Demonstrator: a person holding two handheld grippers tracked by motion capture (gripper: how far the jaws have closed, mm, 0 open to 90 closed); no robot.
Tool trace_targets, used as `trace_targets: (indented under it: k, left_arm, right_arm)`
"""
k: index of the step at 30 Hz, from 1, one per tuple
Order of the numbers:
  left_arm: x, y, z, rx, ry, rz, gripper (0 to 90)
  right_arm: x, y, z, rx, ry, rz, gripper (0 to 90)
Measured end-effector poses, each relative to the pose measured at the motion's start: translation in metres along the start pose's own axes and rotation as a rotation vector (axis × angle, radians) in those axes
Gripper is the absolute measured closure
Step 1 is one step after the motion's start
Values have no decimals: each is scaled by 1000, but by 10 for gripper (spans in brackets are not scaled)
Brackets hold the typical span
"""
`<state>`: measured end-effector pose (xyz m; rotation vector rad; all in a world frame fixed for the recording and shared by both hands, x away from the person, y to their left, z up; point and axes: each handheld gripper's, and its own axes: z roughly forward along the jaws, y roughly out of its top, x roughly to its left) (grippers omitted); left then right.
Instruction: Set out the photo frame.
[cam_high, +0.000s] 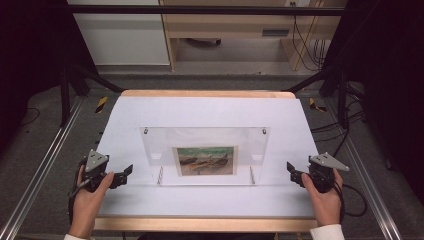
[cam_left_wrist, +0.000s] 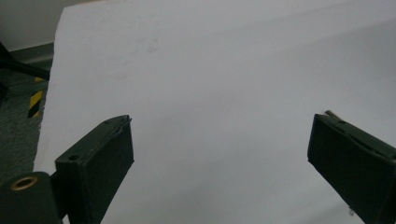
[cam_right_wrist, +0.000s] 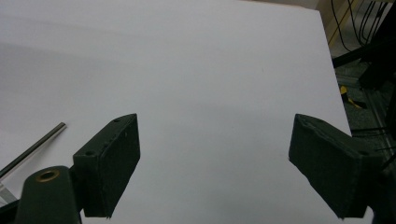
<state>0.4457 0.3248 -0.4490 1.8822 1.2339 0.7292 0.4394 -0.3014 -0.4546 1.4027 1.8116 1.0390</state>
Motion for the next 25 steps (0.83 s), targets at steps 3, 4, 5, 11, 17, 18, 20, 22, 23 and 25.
trace_targets:
  k: [3, 4, 5, 11, 17, 18, 20, 22, 23, 25]
  left_arm:
    - [2, -2, 3, 42, 16, 15, 72]
    - [2, -2, 3, 42, 16, 15, 75]
    - [2, -1, 3, 51, 25, 22, 75]
    - [2, -3, 6, 120, 42, 31, 93]
    - [3, -4, 7, 175, 58, 30, 98]
    - [2, -4, 7, 180, 62, 33, 98]
    - [2, -4, 7, 197, 70, 41, 101]
    - [2, -4, 6, 199, 73, 35, 103]
    - [2, -4, 6, 195, 71, 34, 103]
    - [1, -3, 6, 190, 68, 33, 103]
  right_arm:
    - [0, -2, 3, 32, 2, -1, 167]
    - [0, -2, 3, 32, 2, -1, 167]
    - [1, -2, 4, 40, 7, -2, 167]
    - [7, -1, 6, 147, 32, -22, 168]
    - [11, -2, 6, 228, 17, -43, 174]
    - [11, -3, 6, 237, 14, -51, 174]
    - [11, -3, 5, 251, 6, -59, 177]
    - [10, -4, 4, 254, 2, -62, 183]
    - [11, -4, 3, 251, 2, -57, 189]
    - [11, -3, 3, 246, 0, -59, 200]
